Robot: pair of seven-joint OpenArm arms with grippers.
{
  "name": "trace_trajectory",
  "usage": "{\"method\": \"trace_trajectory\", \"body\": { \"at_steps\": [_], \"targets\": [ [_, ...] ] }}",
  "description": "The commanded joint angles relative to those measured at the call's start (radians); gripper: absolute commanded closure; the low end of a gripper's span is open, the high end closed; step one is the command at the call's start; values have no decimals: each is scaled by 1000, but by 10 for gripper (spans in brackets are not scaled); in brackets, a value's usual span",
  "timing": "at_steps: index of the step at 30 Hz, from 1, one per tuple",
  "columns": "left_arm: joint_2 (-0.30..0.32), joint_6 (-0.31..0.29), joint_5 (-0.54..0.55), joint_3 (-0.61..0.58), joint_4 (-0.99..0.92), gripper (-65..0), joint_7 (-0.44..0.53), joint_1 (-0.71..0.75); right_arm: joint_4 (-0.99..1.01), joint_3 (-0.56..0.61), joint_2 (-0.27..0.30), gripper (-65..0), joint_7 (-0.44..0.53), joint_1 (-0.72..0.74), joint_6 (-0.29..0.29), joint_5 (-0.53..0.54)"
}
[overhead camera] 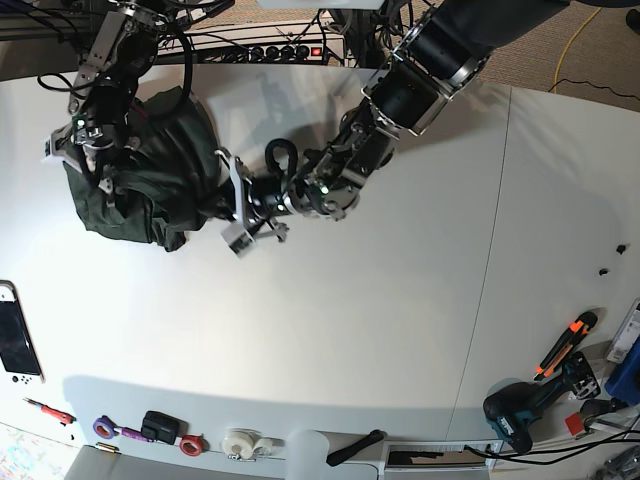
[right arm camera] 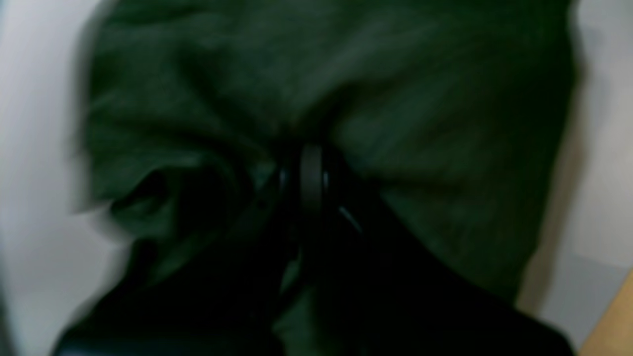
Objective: Layout the t-shirt on the table in an organized manner, then fold the t-shirt properly
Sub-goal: 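Grasp the bundle with both grippers and tuck its loose edges inward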
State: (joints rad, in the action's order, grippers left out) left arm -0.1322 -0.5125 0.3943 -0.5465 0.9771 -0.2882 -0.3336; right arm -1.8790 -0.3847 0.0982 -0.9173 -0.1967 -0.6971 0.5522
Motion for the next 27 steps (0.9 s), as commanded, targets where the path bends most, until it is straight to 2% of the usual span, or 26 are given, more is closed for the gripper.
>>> {"method": "trace_trajectory", "body": {
  "at_steps": [1, 3, 6, 9, 13, 17, 22, 24, 27],
  "targets": [
    [-25, -11, 16, 7, 18, 0, 22, -24, 21, -3, 14, 0, 14, 12, -1, -18],
    [-23, -19, 17, 8, 18, 0, 18, -24, 91, -3, 21, 0, 17, 23, -1, -35],
    [-16, -62, 17, 8, 18, 0, 16, -23, 174, -10, 48, 0, 20, 43, -1, -48],
    [-17, -64, 17, 8, 18, 0, 15, -24, 195, -44, 80, 0, 21, 50, -1, -56],
    [-17, -64, 17, 8, 18, 0, 15, -24, 195, -153, 113, 0, 19, 49, -1, -56],
    [-17, -66, 37, 8, 35, 0, 18, -24, 195, -296, 116, 0, 19, 49, -1, -55],
    [-17, -109, 40, 8, 144, 0, 9, -24, 195, -422, 117, 0, 19, 47, 18, -48],
    [-17, -114, 39, 8, 190, 0, -6, -24, 195, -443, 119, 0, 11, 47, 17, -2],
    [-17, -113, 39, 8, 241, 0, -11, -24, 195, -432, 133, 0, -10, 48, -1, 141]
  ]
}}
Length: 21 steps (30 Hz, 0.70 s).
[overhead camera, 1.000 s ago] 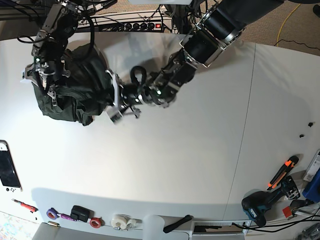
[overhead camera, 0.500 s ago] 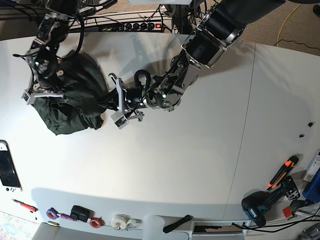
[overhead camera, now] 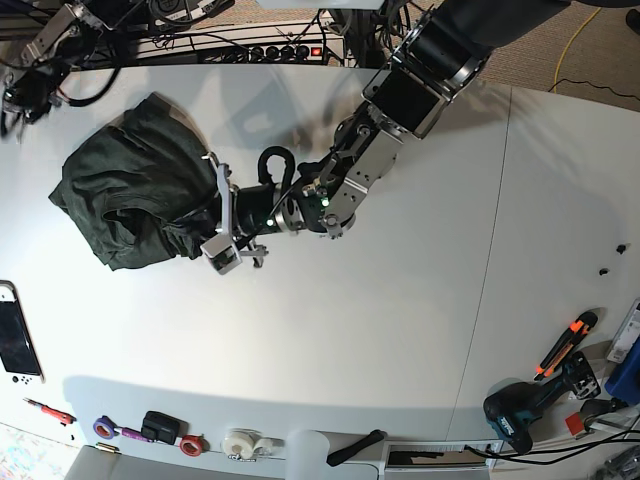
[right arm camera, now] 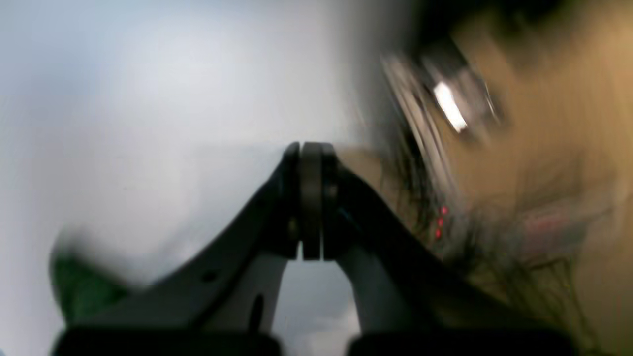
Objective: Layout the t-shirt on the table in an organized manner, then fold the t-shirt properly
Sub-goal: 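Grasp the bundle with both grippers and tuck its loose edges inward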
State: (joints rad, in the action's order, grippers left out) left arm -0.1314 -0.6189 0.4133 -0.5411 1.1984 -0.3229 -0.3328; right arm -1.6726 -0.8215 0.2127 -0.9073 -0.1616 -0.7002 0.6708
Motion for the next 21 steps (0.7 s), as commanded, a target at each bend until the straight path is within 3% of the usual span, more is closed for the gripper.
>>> {"method": "trace_trajectory", "body": {
  "at_steps": [1, 8, 13, 18, 21],
  "targets": [
    [-18, -6, 20, 2, 33, 0, 23, -25, -14, 16, 24, 0, -26, 14, 2, 58],
    [-13, 62, 5, 2, 55, 0, 3, -33, -137, 145, 39, 0, -76, 26, 2, 71],
    [4, 62, 5, 2, 55, 0, 1, -34, -311, 216, 39, 0, -140, 26, 2, 63],
    [30, 61, 5, 11, 56, 0, 1, -36, -340, 315, 28, 0, -73, 28, 2, 47],
    [44, 61, 5, 46, 56, 0, 1, -36, -310, 416, 20, 0, -31, 49, 2, -73]
  ]
}}
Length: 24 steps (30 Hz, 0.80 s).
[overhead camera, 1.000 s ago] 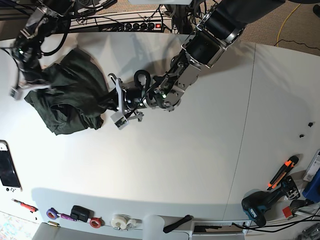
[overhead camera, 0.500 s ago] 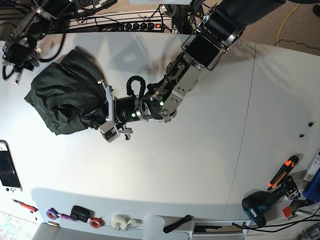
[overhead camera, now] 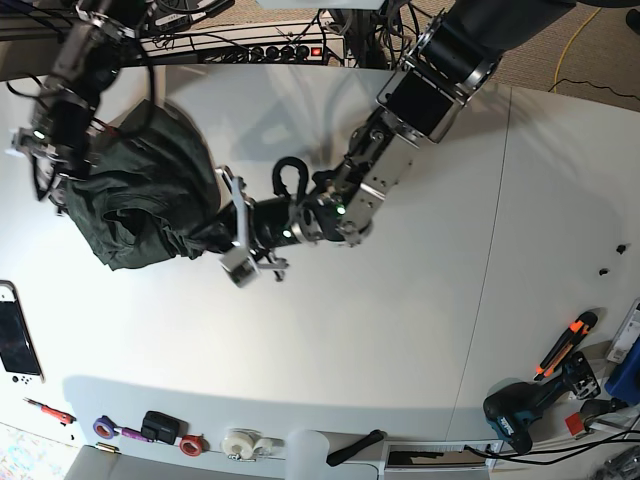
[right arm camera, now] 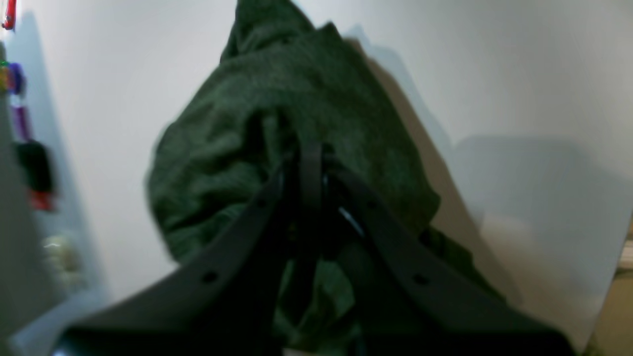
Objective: Layout the t-shirt on the table in an organized manner, then fold the t-shirt properly
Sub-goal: 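Grasp the bundle with both grippers and tuck its loose edges inward, then pat down the bundle with the right gripper while the left gripper withdraws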
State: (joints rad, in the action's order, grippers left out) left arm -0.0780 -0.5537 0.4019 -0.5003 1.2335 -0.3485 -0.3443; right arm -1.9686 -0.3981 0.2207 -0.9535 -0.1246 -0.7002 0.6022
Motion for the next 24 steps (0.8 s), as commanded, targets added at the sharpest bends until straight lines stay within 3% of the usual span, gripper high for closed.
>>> {"method": "trace_trajectory", "body": {
  "at_steps": [1, 5, 14, 24],
  "targets": [
    [-7, -4, 17, 23, 23, 0, 26, -25, 3, 23, 5, 0, 37, 23, 2, -43],
    [-5, -4, 17, 106, 23, 0, 14, -27, 106, 124, -19, 0, 111, 102, 2, -109],
    [76, -3, 21, 150, 23, 0, -21, -27, 204, 243, -100, 0, 85, 312, 2, -125],
    [123, -3, 21, 150, 23, 0, -18, -35, 294, 319, -196, 0, 124, 343, 2, -172]
  ]
}}
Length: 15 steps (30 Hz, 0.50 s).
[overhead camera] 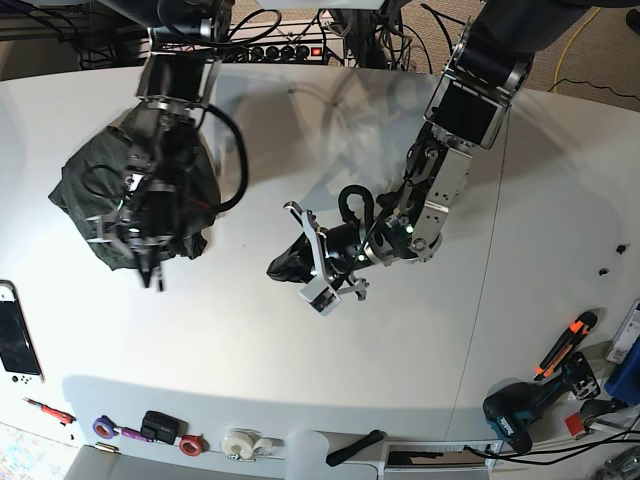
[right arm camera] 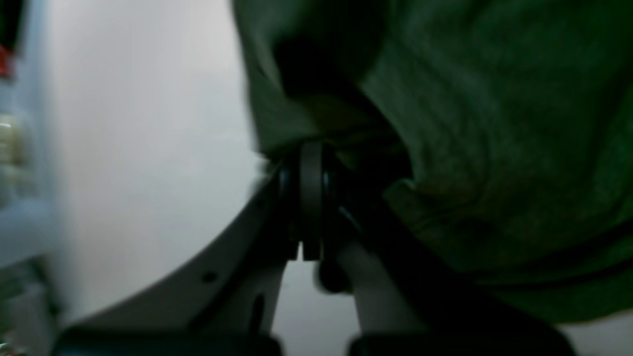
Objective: Layout the t-shirt on the table in an organized manner, then fold the t-shirt properly
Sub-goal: 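Pat down the bundle with the right gripper while the left gripper withdraws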
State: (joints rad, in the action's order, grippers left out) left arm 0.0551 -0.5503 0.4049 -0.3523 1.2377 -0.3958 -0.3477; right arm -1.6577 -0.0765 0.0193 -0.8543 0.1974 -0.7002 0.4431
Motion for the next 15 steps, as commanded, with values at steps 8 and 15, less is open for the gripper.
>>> {"method": "trace_trajectory", "body": {
  "at_steps": [8, 15],
  "targets": [
    [-7, -7, 13, 2, 18, 0, 27, -32, 148, 29, 14, 0, 46, 21, 2, -91],
    [-2, -7, 18, 2, 18, 0, 21, -32, 148, -95, 78, 0, 50, 16, 2, -142]
  ]
}}
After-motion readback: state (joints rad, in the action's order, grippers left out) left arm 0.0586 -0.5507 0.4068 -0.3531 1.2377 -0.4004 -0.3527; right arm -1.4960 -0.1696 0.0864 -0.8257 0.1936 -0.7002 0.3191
